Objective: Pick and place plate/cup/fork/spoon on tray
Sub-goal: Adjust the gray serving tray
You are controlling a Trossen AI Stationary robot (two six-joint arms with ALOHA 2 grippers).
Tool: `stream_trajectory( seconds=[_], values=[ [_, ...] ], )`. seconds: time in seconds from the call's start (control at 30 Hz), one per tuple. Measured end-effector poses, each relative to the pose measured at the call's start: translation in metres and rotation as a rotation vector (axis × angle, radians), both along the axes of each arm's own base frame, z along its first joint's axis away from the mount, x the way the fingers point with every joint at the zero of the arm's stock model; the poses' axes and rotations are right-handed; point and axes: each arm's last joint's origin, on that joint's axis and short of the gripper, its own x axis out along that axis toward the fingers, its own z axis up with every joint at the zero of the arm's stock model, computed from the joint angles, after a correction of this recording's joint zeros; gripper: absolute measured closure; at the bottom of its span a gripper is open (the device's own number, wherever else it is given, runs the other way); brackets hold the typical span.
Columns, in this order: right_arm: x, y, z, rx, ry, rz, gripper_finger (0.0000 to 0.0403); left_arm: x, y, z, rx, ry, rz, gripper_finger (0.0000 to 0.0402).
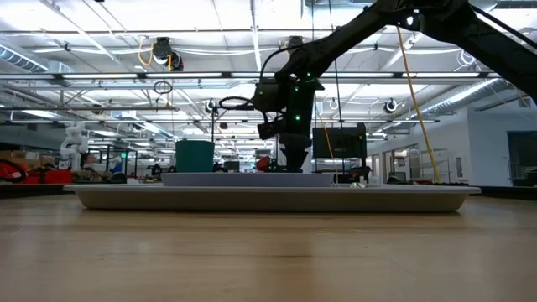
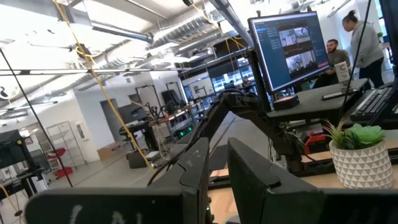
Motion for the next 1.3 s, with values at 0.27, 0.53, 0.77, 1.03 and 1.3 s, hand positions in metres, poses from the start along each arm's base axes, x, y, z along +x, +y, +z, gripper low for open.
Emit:
stream_trajectory(
  seconds=[0.27,0.53,0.77,1.03,1.3],
  values=[
    [0.003,-0.004,-0.002,-0.030,-0.039,0.006,0.0403,0.000,0.000,0.000,0.002,0.001,0.001,0.0339],
    [0.000,-0.006,-0.007,-0.030,-0.039,0.002,0.0403,0.000,0.000,0.000,0.002,0.001,0.001,0.0339],
    [-0.004,-0.003,-0.022,-0.025,-0.025,0.007,0.0403,0.000,0.000,0.000,0.002,0.001,0.000,0.0339],
    [-0.001,-0.004,-0.022,-0.034,-0.056,0.024,0.0403,0.000,0.000,0.000,0.007,0.002,0.002,0.0339],
    [0.007,-0.006,-0.020,-0.035,-0.160,0.054,0.0403,0.000,0.000,0.000,0.009,0.003,0.003,0.0339]
  ],
)
